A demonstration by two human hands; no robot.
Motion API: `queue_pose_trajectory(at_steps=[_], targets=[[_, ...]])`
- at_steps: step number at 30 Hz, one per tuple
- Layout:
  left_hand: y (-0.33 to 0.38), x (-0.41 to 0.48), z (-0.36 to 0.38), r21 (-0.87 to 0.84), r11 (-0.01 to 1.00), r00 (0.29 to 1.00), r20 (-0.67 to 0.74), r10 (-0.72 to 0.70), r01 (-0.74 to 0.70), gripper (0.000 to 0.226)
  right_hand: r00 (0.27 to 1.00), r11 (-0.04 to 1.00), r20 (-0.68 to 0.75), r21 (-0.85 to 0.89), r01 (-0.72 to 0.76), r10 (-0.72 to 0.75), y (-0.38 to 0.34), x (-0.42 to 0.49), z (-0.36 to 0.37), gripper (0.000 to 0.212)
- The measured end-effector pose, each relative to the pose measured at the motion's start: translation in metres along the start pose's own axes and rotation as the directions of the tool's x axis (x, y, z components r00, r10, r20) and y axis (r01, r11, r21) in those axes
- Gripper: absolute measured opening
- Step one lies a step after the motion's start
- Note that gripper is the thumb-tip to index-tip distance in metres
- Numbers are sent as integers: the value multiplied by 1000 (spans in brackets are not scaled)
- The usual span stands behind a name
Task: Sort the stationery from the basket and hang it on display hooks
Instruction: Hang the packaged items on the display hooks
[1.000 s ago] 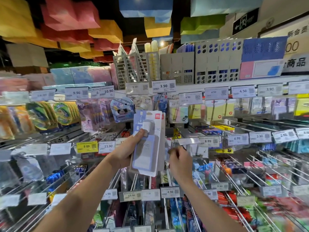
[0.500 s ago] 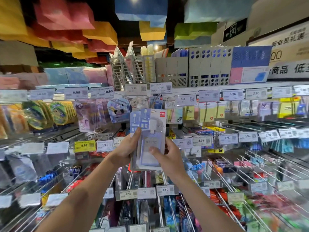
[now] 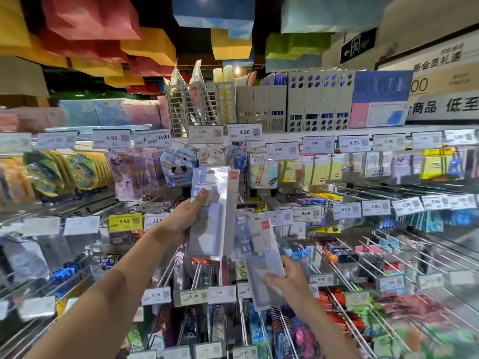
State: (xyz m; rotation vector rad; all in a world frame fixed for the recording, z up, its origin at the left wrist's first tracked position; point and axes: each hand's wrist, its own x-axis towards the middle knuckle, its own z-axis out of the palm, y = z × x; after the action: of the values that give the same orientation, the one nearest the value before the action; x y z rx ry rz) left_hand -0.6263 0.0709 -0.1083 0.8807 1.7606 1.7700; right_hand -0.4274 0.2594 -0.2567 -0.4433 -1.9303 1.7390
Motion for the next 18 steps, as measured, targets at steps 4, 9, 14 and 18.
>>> queue_pose_trajectory(at_steps=[4, 9, 14, 18], targets=[[1, 0, -2, 11, 1000, 999, 36, 1, -1, 117, 1000, 996, 26, -93, -5, 7, 1, 9, 9, 39], [3, -1, -1, 92, 995, 999, 40, -32, 28, 101, 1000, 998, 4, -61, 15, -15, -8, 25, 20, 48], [4, 3, 7, 134, 990, 995, 85, -55, 44, 67, 999, 1000, -36, -6, -17, 17, 25, 41, 17, 81], [3, 10, 9, 154, 986, 993, 88, -83, 69, 61, 1000, 999, -19, -43, -26, 25, 6, 30, 20, 36]])
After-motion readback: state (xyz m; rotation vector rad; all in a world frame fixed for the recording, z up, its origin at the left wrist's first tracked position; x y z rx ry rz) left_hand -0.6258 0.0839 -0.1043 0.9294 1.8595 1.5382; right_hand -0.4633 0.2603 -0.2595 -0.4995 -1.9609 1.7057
